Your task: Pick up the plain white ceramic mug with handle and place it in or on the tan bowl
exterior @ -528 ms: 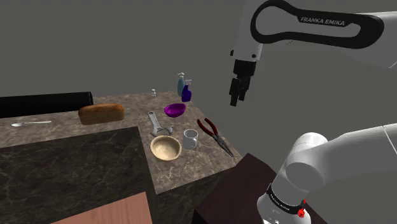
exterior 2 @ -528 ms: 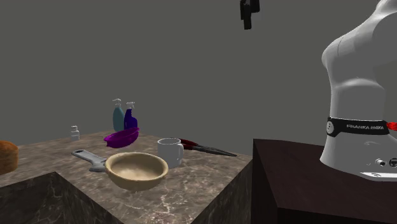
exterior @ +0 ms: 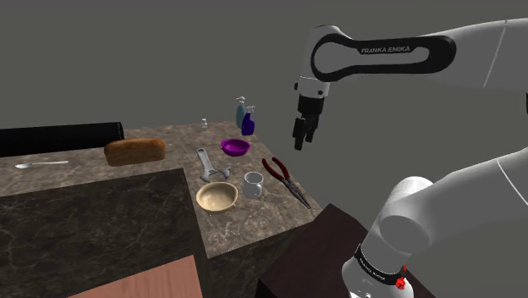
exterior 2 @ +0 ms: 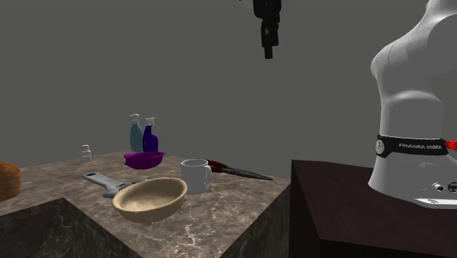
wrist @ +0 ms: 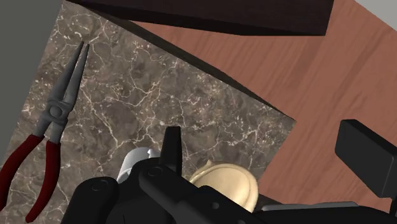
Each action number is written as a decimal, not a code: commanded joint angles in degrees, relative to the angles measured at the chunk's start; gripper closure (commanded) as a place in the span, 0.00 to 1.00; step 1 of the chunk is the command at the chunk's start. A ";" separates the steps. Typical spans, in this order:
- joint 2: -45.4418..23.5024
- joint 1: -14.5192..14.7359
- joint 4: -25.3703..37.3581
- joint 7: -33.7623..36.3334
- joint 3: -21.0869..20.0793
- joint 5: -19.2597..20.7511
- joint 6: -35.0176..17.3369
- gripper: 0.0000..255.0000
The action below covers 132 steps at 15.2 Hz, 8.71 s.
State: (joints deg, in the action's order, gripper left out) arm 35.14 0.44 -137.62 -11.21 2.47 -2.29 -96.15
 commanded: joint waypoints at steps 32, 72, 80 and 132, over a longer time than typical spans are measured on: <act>-68.44 -5.47 31.01 -16.76 4.71 -2.41 -37.95 0.00; -70.87 -6.04 35.37 -17.30 4.76 -2.29 -36.13 1.00; -66.64 -5.72 35.40 -17.00 5.20 -1.69 -31.89 1.00; -67.62 7.09 36.69 0.97 0.23 -0.52 -31.80 1.00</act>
State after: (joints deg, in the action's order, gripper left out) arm -32.49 7.52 -100.94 -10.24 2.70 -2.81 -127.94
